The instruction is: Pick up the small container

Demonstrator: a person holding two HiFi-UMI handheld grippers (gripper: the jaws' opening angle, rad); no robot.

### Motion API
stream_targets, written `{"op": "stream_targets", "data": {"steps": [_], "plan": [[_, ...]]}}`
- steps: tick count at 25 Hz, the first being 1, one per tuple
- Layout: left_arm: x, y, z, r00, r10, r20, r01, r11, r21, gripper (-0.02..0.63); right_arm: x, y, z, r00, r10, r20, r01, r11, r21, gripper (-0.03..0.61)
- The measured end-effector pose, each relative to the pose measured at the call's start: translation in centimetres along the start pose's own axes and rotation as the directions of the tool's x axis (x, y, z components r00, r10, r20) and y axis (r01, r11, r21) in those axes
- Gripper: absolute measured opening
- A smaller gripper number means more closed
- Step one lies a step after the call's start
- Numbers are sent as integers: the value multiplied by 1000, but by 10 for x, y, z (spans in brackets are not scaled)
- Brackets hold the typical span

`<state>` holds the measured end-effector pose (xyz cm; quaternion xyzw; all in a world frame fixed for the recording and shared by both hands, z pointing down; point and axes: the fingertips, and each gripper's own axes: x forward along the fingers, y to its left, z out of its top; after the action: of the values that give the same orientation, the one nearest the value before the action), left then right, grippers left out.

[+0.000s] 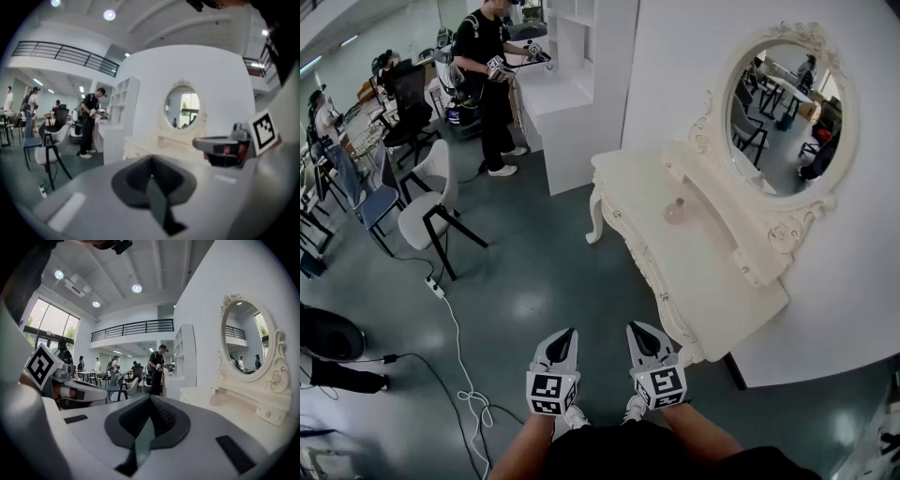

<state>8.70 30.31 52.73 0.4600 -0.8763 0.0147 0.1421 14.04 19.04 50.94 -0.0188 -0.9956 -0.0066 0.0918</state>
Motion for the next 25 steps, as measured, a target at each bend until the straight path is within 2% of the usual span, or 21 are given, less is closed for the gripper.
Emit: {"op": "stream_targets", "data": {"steps": [5,11,25], "plan": [[3,-14,15,1000,10,24,-10,1000,14,6,-6,-11,16,1000,11,26,-10,1000,-22,-5],[-6,-21,16,1000,14,26,-14,1000,17,6,-16,-10,14,999,10,30,-10,1000,-6,-5],[-42,14,8,999,12,32,-13,999,37,6,-11,45,15,999,3,46,-4,1000,15,-5]]}}
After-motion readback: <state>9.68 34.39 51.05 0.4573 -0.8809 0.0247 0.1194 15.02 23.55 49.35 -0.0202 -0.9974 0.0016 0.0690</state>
